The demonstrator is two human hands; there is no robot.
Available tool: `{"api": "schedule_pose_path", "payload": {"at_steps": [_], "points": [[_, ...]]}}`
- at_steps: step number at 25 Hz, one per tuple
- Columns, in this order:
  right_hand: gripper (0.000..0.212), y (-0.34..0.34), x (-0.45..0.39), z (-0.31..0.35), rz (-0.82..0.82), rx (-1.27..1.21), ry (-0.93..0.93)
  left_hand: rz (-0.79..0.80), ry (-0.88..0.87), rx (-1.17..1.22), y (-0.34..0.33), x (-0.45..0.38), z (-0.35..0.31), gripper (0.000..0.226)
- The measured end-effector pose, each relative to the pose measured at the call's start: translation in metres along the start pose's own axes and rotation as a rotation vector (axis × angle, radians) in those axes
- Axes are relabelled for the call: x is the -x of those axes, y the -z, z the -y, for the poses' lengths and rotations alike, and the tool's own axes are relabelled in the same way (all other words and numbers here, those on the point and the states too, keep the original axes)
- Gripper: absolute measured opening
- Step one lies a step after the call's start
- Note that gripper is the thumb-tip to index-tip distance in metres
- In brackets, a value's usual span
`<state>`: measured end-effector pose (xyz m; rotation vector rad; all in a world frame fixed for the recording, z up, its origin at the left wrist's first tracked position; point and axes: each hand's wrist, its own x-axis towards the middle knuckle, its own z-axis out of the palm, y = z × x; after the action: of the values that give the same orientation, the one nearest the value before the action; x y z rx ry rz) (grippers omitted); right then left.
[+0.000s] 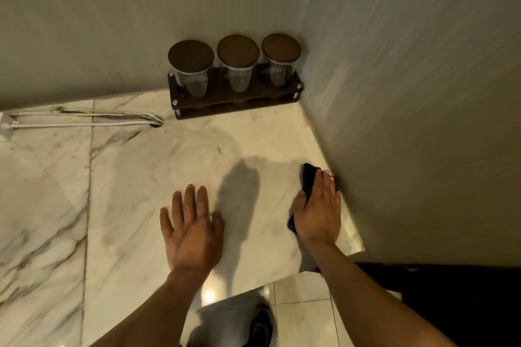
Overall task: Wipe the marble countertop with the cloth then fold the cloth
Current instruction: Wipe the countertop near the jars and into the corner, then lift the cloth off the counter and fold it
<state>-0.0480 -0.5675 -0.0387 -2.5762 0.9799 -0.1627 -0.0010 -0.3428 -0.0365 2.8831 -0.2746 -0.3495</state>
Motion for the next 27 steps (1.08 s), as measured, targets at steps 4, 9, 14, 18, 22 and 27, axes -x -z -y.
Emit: {"api": "schedule_pose_path", "payload": {"at_steps": [4,9,14,18,22,27], "points": [[0.06,0.006,0.029,-0.015,-0.022,-0.015,-0.036,-0.026,-0.023,0.0,-0.001,0.002,0.001,0.064],[0.057,0.013,0.051,-0.027,-0.048,-0.049,-0.057,-0.083,-0.036,0.02,-0.007,-0.002,0.005,0.063],[0.062,0.018,0.064,-0.034,-0.034,-0.075,-0.071,-0.09,-0.074,0.166,0.002,0.001,0.007,0.06],[0.063,0.021,0.08,-0.038,-0.035,-0.118,-0.123,-0.09,-0.137,0.239,0.014,0.03,0.01,0.053],[0.062,0.024,0.098,-0.043,-0.032,-0.201,-0.174,-0.037,-0.174,0.283,0.011,0.075,-0.003,0.052],[0.054,0.04,0.123,-0.053,0.078,-0.658,-0.368,0.012,-0.227,0.432,0.008,0.114,-0.022,0.054]]}}
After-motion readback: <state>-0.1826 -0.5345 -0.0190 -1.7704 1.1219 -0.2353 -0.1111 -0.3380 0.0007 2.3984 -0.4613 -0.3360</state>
